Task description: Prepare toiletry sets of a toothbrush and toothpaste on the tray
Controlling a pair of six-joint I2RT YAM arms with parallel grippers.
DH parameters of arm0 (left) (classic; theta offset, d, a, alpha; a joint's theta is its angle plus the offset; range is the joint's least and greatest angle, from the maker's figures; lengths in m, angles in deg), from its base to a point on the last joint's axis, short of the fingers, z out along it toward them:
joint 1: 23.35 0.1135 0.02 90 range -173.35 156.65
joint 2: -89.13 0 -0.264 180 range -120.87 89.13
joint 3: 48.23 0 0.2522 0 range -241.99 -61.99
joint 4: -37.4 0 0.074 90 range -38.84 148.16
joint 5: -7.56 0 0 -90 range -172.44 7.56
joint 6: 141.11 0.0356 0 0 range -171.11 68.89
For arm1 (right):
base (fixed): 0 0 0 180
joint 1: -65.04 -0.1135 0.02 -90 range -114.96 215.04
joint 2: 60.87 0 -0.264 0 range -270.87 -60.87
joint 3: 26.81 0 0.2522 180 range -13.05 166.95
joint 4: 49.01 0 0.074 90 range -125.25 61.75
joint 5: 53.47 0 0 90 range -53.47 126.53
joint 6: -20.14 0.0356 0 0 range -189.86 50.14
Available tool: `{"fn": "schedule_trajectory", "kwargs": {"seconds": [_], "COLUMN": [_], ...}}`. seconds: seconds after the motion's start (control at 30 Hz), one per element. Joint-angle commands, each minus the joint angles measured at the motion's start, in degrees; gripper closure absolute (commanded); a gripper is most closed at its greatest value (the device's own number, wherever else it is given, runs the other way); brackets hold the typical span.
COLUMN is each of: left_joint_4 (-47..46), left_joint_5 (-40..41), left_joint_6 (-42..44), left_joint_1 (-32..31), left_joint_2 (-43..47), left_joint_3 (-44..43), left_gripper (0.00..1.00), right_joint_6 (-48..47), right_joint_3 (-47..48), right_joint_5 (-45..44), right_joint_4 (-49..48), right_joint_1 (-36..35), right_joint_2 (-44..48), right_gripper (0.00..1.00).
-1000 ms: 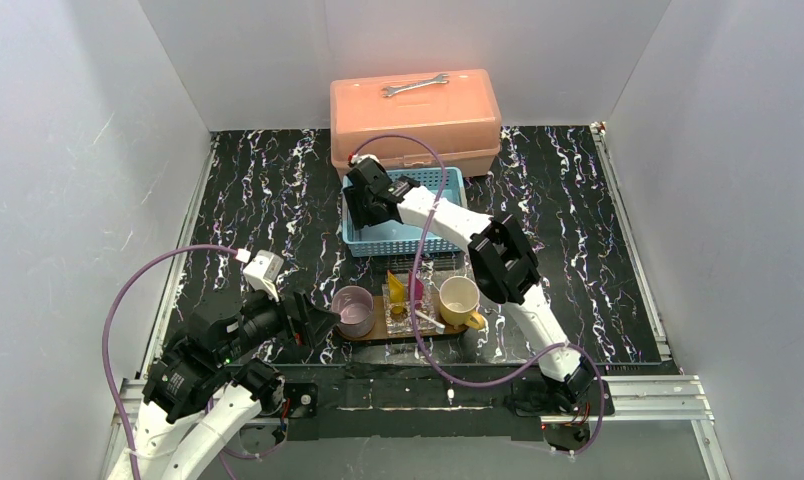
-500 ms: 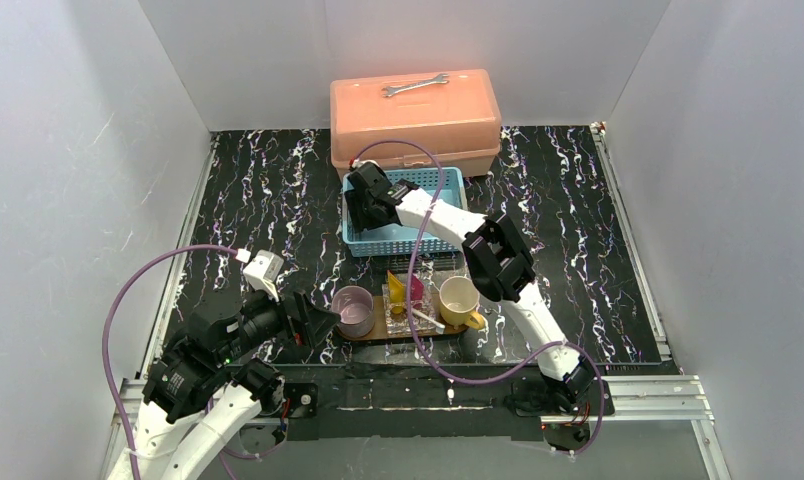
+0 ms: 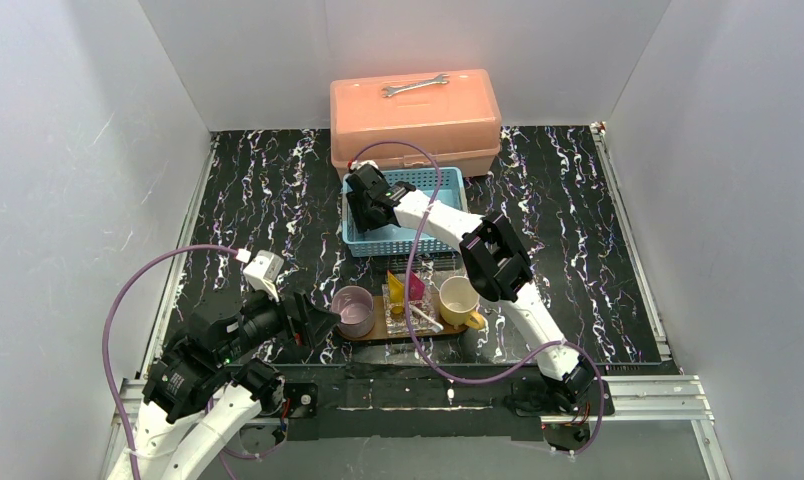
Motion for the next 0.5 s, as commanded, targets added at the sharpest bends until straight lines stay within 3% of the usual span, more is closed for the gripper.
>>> {"fn": "schedule_trajectory", "kwargs": {"seconds": [0.0, 0.3, 0.47], "left_joint_4": [-0.27, -0.34, -0.34], "left_joint_5": [-0.71, -0.8, -0.8], "left_joint_6": [0.36, 0.34, 0.36], "left_joint_1": [0.13, 0.13, 0.13], "left_joint_2": [-0.42, -0.65, -0.72], "left_joint_3": [0.32, 0.4, 0.41], "left_gripper": [0.02, 0.02, 0.02], "right_joint_6": [-3.93, -6.28, -6.97], "right_joint_3": [0.99, -0.51, -1.71], "right_joint_5": [-6.96, -10.07, -9.64], "right_joint_4": [5.35, 6.11, 6.33], "right_joint_1": [0.31, 0.33, 0.91], "right_joint_2": [-1.05, 1.08, 2.56], "right_gripper": [0.41, 0.49, 0.65]}}
